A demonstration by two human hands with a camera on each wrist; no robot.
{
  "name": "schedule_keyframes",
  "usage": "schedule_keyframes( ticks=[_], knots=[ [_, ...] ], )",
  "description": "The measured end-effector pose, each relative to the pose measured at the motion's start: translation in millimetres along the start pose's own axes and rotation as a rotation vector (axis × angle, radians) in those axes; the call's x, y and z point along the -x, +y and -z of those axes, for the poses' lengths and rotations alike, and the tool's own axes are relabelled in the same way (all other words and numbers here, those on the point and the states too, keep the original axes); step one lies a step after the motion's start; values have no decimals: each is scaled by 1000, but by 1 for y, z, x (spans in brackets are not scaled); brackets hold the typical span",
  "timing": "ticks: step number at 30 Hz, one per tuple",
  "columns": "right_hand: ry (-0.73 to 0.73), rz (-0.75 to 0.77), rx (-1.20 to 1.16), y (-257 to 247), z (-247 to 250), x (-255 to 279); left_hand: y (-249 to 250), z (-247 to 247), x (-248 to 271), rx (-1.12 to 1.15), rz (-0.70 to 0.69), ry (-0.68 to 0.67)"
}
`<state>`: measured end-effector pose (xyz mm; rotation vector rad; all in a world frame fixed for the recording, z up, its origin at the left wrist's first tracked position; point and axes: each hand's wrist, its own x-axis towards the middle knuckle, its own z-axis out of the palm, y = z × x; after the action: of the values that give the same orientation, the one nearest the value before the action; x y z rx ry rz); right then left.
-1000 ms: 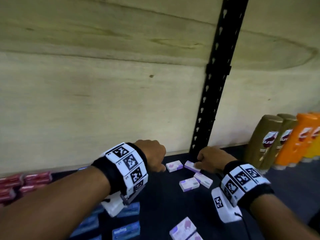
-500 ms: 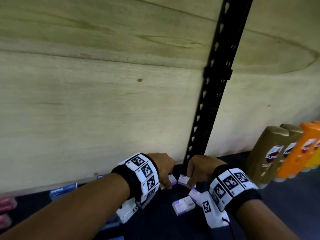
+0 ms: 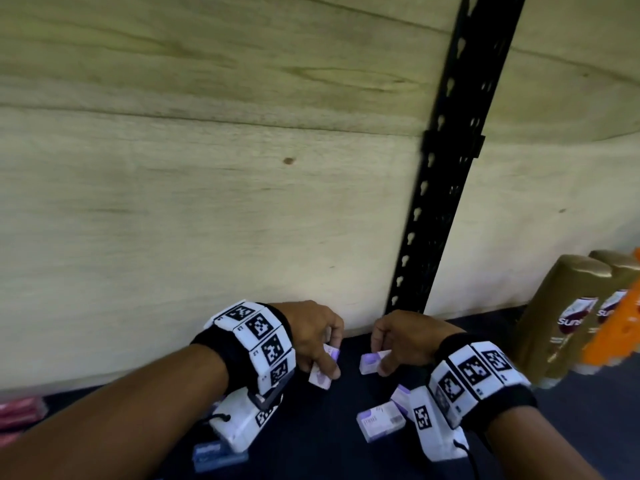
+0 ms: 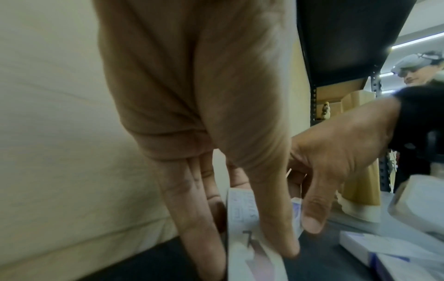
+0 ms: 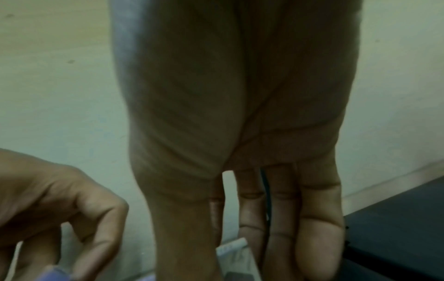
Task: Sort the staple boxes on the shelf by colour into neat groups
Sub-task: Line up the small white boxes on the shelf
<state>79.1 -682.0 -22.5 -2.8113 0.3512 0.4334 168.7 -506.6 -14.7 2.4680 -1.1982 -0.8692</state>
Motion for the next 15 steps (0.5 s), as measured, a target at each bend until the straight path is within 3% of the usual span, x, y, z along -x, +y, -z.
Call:
schedule_keyframes(
  ticks=[7,12,15],
  knots=[
    [45,41,-13,-4,1,-5,-11,3,9,-17,-5,52],
    [8,56,42,-14,4,-4,-10,8,23,-448,88,3],
    [-24,73,75,-21,5,-5,-11,4,25,-580,121,-10]
  ],
)
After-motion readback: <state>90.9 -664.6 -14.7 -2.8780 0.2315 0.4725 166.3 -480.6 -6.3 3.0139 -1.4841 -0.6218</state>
